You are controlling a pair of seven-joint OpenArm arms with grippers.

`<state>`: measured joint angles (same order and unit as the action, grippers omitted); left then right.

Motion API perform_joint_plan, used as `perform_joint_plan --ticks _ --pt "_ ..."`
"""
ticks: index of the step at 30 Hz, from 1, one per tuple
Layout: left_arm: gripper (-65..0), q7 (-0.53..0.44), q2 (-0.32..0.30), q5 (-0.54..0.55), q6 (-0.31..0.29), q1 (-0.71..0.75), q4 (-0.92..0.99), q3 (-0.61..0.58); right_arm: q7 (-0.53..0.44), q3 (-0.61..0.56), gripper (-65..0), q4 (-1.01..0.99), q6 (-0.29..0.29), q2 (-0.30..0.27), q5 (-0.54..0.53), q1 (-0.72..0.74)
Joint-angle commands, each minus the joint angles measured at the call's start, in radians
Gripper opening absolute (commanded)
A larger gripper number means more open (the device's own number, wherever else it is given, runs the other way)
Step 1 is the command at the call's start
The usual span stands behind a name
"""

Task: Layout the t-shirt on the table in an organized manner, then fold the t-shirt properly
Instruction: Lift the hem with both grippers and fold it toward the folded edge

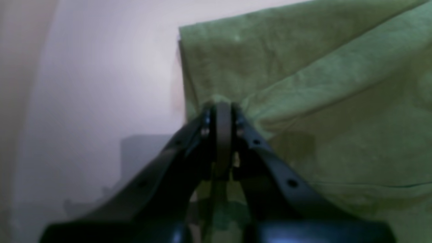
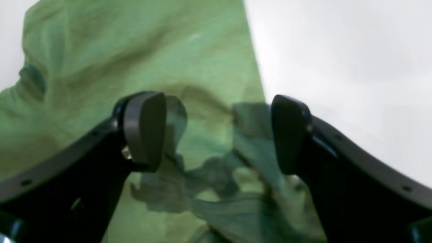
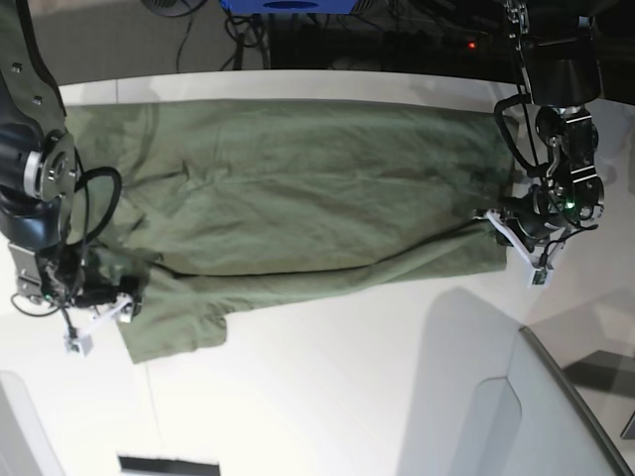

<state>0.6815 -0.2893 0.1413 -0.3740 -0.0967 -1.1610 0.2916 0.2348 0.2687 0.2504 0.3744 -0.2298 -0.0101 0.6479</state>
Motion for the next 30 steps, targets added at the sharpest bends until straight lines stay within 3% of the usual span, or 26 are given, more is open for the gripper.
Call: perform_joint_plan --ticks 1,11,16,27,30 --pt "-65.0 -0.016 -0.017 0.005 0.002 -0.018 -0.017 0.004 -0.024 0.002 -20.7 0.016 -0.002 -0.019 -0.006 0.036" --pt "-65.0 -0.016 -0.018 0.005 0.002 -0.011 -0.017 0.004 -0.030 0.002 -20.9 0.040 -0.005 -0.039 -0.006 0.039" --pt "-65.0 -0.016 -0.020 0.005 0.002 -0.010 -0.017 0.007 -0.033 0.002 -20.3 0.037 -0.076 -0.047 -0.006 0.017" --pt "-65.0 -0.016 -0.018 0.005 0.002 -0.016 -0.017 0.004 -0.031 0.002 -21.0 0.037 -0.071 -0.041 -0.006 -0.007" --pt "-65.0 -0.016 -0.018 0.005 0.002 -0.015 -0.017 0.004 -0.031 0.001 -26.0 0.037 -0.071 -0.029 -0.006 -0.004"
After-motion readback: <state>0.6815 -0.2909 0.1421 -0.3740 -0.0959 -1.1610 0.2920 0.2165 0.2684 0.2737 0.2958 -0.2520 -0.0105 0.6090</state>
